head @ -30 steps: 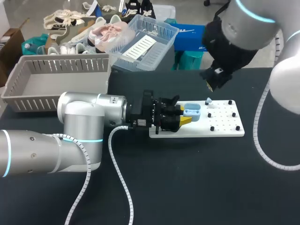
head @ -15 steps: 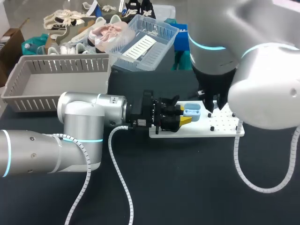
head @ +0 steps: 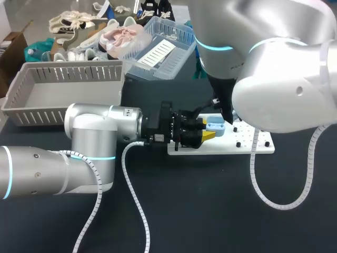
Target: Pick up each earbud case from the left stands, insert the matching earbuds, close the lid, and place the case in the box.
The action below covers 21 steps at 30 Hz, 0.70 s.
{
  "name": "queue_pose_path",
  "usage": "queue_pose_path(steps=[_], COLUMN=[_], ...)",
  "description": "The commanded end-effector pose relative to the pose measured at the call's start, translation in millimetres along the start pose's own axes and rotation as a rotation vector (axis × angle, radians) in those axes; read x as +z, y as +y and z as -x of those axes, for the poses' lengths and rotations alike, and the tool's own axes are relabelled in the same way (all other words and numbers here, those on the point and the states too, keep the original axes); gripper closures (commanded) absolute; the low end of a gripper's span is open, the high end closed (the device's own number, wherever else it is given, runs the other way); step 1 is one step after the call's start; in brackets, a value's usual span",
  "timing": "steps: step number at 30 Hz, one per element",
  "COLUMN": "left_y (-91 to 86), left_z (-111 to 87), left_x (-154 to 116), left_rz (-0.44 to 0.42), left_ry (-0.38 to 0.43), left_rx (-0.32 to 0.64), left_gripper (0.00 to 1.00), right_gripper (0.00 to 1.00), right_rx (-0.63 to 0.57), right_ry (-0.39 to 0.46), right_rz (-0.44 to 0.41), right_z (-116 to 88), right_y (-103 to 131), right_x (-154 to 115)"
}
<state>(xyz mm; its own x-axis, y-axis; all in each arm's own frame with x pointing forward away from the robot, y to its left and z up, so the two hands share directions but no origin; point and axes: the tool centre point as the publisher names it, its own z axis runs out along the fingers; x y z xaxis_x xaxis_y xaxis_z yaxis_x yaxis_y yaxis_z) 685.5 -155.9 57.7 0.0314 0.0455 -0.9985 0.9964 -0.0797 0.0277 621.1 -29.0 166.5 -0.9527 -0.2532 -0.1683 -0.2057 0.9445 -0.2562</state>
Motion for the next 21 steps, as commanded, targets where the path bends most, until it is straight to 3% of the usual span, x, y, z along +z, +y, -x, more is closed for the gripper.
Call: queue_pose_path(steps=[1,7,16,21], left_y=[1.2,1.2,1.2,1.2], left_z=[-0.7,-0.7,-0.7,-0.7], left_x=[0.4,0.4,0.4,0.4], left_rz=[-0.002,-0.002,-0.002,-0.002], left_ry=[0.000,0.000,0.000,0.000], left_rx=[0.000,0.000,0.000,0.000], left_gripper=[1.00,1.00,1.00,1.00], right_gripper=[1.00,1.00,1.00,1.00], right_rx=[0.031,0.198,0.247,0.280], right_ry=[0.030,0.087,0.147,0.174], right_rz=[-0.007,0.031,-0.020,0.005], right_z=[-2.2,16.2,31.6,33.8], right_y=[0.6,2.0,5.8,7.3], right_x=[0.2,-8.7,-1.6,6.2])
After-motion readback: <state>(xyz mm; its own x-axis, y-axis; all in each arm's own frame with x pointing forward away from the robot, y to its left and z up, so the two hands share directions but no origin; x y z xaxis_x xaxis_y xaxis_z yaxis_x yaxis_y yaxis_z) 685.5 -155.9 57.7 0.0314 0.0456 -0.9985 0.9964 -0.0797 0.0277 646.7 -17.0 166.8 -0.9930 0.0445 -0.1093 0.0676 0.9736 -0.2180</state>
